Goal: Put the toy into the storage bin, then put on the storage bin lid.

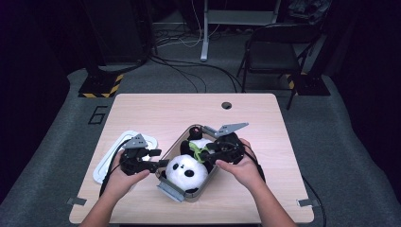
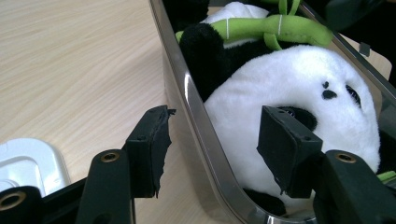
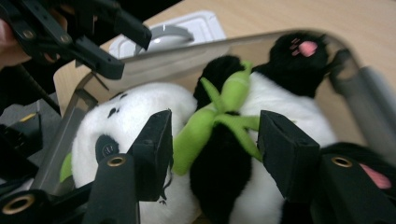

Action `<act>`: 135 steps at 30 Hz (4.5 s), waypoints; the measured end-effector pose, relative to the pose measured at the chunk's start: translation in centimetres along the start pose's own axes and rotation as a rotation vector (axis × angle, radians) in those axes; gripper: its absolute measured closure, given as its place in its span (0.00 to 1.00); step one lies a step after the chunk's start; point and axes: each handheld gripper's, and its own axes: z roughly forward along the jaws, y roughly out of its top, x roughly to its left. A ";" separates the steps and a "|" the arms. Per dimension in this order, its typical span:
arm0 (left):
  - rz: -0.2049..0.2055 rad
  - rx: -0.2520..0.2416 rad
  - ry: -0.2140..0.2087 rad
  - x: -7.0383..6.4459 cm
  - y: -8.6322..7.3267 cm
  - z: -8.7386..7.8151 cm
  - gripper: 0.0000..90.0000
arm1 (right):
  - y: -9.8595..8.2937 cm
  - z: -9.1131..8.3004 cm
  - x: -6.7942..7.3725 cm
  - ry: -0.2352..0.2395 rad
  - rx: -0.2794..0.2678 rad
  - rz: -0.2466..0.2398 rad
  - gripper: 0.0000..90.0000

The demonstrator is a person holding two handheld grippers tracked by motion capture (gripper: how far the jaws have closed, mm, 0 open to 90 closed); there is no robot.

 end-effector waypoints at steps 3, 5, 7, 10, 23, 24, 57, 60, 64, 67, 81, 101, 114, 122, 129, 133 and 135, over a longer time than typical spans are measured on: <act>-0.003 0.001 0.002 0.1 0.0 -0.1 0.48 | 0.2 -1.5 -0.5 -0.039 -0.039 0.009 0.51; -0.004 0.004 0.002 0.1 0.0 -0.1 0.48 | 0.3 -2.3 -1.0 -0.071 -0.040 0.021 0.52; -0.008 0.003 0.002 0.1 0.0 -0.1 0.48 | 0.1 -2.6 -1.6 -0.116 -0.025 0.023 0.53; -0.005 0.004 0.004 0.1 0.0 -0.1 0.48 | -0.2 -2.5 -2.3 -0.137 0.001 0.034 0.53; -0.014 0.003 0.007 0.4 -0.2 -0.1 0.48 | -1.4 -0.7 -3.3 -0.121 0.040 0.095 0.56; -0.014 0.002 0.007 0.5 -0.2 -0.1 0.48 | -1.5 -0.6 -3.3 -0.120 0.045 0.104 0.56; -0.111 -0.056 0.115 4.2 -1.3 -3.2 0.50 | -4.0 -4.2 -0.3 -0.126 -0.020 0.015 0.51; -0.126 -0.054 0.140 5.1 -1.8 -3.3 0.50 | -4.6 -4.2 -0.2 -0.120 -0.023 0.012 0.52; -0.128 -0.048 0.175 6.0 -2.2 -3.7 0.50 | -5.1 -4.2 -0.1 -0.107 -0.029 0.013 0.52; -0.142 -0.052 0.213 6.6 -2.7 -3.9 0.50 | -5.4 -4.0 0.1 -0.093 -0.027 0.005 0.52; -0.209 -0.031 0.295 9.4 -4.7 -4.2 0.44 | -6.1 -3.4 0.8 -0.071 -0.040 -0.004 0.53; -0.287 -0.037 0.349 11.5 -6.8 -4.7 0.42 | -6.8 -2.7 1.0 -0.074 -0.057 0.013 0.53; -0.291 -0.022 0.369 12.1 -7.3 -4.8 0.42 | -6.4 -2.0 1.7 -0.060 -0.037 0.002 0.53; -0.294 0.000 0.379 12.4 -7.7 -4.4 0.42 | -6.7 -1.9 2.0 -0.025 -0.011 -0.004 0.55; -0.285 0.003 0.388 12.2 -7.9 -3.9 0.42 | -6.8 -1.8 2.3 0.003 0.000 -0.017 0.55; -0.277 0.035 0.389 12.4 -8.1 -3.5 0.42 | -6.8 -1.6 2.4 0.019 0.006 -0.025 0.55; -0.279 0.040 0.384 12.5 -8.2 -3.4 0.42 | -6.8 -1.6 2.6 0.025 0.011 -0.030 0.55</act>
